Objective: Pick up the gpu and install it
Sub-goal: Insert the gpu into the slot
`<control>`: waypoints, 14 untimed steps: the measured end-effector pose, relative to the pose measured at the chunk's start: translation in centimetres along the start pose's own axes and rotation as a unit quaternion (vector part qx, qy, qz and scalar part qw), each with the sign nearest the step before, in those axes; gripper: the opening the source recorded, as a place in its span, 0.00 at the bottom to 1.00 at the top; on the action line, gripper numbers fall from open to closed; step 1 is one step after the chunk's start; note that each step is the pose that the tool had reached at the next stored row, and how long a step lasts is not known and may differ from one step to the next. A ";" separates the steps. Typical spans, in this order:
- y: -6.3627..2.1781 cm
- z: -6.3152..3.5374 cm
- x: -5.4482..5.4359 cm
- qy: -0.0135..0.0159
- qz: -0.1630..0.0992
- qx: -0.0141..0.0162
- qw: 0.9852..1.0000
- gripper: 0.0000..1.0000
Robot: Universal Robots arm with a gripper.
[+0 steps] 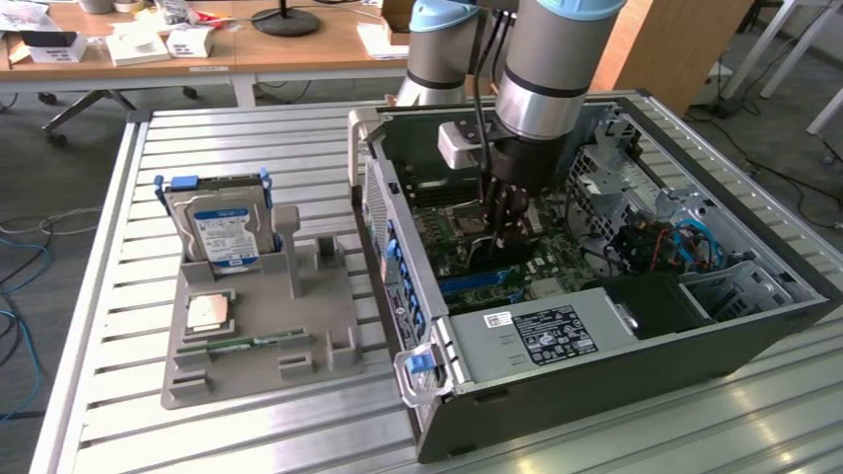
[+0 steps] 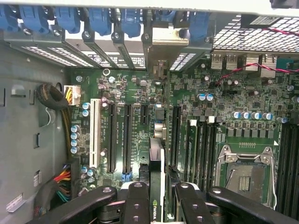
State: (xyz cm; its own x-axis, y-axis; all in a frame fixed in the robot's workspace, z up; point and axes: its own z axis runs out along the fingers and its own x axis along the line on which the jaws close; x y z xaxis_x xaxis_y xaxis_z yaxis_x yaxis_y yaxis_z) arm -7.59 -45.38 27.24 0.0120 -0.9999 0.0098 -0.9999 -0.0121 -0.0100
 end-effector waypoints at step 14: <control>0.27 0.03 0.2 0.000 0.007 0.000 1.000 0.26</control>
State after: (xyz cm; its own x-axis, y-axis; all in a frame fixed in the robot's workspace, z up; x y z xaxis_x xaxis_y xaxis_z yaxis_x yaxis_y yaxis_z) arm -7.86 -45.54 27.21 -0.0023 -0.9999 0.0104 -0.9999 0.0022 -0.0100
